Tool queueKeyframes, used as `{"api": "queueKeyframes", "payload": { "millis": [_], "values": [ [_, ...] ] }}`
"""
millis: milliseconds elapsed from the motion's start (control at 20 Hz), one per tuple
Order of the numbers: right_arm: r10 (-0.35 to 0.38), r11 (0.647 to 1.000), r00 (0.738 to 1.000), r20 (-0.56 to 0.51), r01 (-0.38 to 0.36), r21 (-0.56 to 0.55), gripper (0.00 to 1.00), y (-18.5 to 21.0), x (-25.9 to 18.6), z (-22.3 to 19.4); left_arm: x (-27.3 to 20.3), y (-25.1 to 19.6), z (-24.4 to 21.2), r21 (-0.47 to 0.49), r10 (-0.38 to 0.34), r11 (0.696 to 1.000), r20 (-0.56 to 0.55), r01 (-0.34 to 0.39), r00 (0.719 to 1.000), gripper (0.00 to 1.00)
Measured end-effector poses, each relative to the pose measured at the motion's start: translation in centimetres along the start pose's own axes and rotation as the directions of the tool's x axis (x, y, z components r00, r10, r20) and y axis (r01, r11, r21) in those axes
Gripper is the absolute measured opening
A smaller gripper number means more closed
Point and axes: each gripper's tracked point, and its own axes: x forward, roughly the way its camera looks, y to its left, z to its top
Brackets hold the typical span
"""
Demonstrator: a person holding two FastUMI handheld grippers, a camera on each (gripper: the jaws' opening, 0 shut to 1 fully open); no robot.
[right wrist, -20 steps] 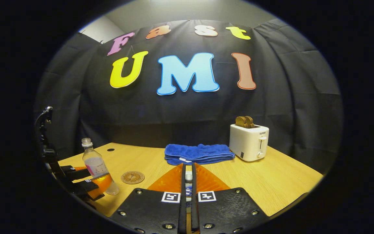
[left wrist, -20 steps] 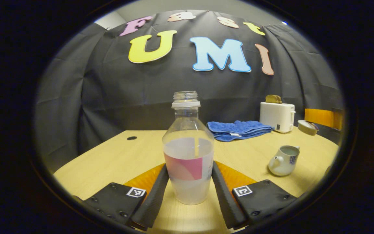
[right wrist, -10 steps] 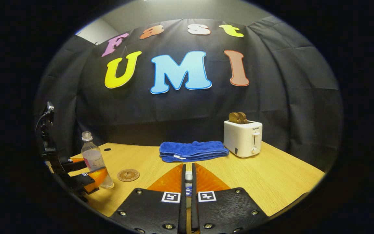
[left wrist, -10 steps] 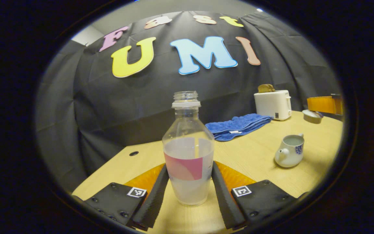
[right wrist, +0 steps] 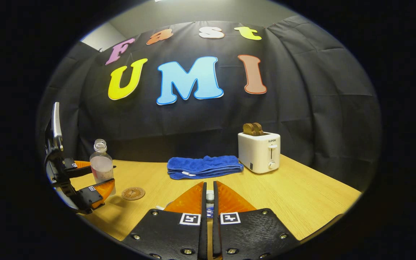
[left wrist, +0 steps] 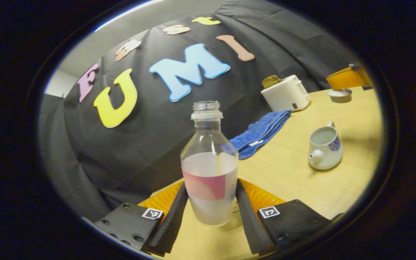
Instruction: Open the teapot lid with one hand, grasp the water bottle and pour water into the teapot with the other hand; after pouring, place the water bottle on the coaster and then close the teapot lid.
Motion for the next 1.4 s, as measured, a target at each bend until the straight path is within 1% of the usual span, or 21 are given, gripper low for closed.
{"api": "queueKeyframes", "payload": {
  "millis": [150,250,400,600,700,900,1100,1200,1400],
  "values": [
    [-0.016,1.000,1.000,-0.001,0.016,0.018,0.06,-1.3,-0.1,-0.2,0.3,-1.5,1.2,0.110,-0.027,0.994,0.009,0.026,1.000,0.87],
    [-0.026,0.999,1.000,0.000,0.026,0.030,0.06,-2.1,-0.3,-0.4,0.5,-2.2,1.9,0.186,-0.038,0.982,0.013,0.035,0.999,0.87],
    [-0.040,0.998,0.999,-0.005,0.040,0.042,0.06,-3.4,-0.6,-0.7,1.0,-3.8,2.9,0.277,-0.077,0.958,0.004,0.073,0.997,0.87],
    [-0.056,0.997,0.998,-0.008,0.056,0.058,0.06,-4.8,-0.9,-1.0,1.7,-4.9,4.1,0.399,-0.094,0.913,0.002,0.085,0.996,0.87],
    [-0.061,0.996,0.998,-0.009,0.062,0.066,0.06,-5.4,-1.1,-1.1,1.7,-5.4,4.2,0.469,-0.097,0.879,-0.006,0.089,0.995,0.87],
    [-0.067,0.995,0.998,-0.015,0.068,0.078,0.06,-6.2,-1.3,-1.5,1.8,-6.1,4.4,0.604,-0.100,0.793,-0.004,0.082,0.995,0.87],
    [-0.064,0.993,0.998,-0.020,0.065,0.094,0.05,-6.5,-1.6,-2.0,1.4,-6.6,4.1,0.678,-0.117,0.727,-0.034,0.109,0.993,0.87],
    [-0.063,0.994,0.998,-0.024,0.065,0.094,0.05,-6.7,-1.6,-2.4,1.4,-7.1,4.2,0.716,-0.127,0.687,-0.050,0.124,0.991,0.87],
    [-0.063,0.993,0.998,-0.030,0.066,0.103,0.06,-7.1,-1.7,-2.8,2.5,-7.8,4.9,0.786,-0.140,0.605,-0.051,0.126,0.989,0.87]
  ]
}}
